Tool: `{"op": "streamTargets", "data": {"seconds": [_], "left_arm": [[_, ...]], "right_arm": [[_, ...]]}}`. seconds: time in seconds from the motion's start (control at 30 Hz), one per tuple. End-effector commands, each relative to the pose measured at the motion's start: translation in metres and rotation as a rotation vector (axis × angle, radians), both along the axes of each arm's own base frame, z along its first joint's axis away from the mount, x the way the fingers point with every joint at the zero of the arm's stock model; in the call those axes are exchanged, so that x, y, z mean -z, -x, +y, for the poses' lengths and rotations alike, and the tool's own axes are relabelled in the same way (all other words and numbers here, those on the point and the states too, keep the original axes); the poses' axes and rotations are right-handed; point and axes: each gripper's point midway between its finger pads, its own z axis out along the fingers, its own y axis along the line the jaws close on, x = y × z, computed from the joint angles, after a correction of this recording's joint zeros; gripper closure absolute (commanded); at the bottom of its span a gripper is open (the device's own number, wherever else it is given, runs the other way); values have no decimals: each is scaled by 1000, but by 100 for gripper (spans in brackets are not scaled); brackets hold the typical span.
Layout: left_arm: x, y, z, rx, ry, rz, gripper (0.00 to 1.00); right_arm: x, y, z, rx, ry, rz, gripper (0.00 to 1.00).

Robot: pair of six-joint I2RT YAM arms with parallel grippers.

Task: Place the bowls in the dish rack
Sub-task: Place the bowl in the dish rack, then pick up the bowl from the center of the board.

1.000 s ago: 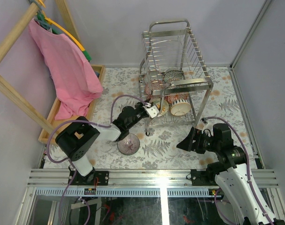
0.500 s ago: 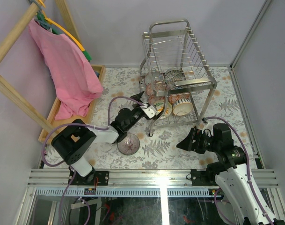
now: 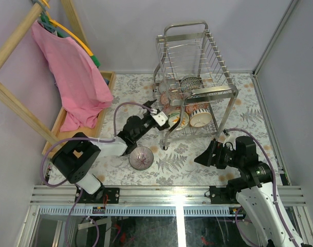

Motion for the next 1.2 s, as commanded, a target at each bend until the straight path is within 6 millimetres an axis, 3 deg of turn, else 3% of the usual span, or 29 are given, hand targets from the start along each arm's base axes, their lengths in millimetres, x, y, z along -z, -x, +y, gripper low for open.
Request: {"op": "streamTargets", "data": {"seconds": [0.0, 0.23, 0.5, 0.87, 1.17], "left_arm": [[-16, -5, -3, 92, 92, 115, 0], [-16, -11, 3, 112, 108, 243, 0], [-42, -1, 20, 90, 248, 339, 0], [-62, 5, 51, -82, 350, 459, 0], [-71, 26, 52, -77, 418, 602, 0]], "right_arm": [[-23, 2, 1, 5, -22, -27, 7], [-31, 5, -1, 18, -24, -41, 6], [-51, 8, -4, 41, -38, -83, 6], [-56, 29, -6, 31, -59, -87, 4], [-67, 47, -10, 31, -66, -115, 3]]}}
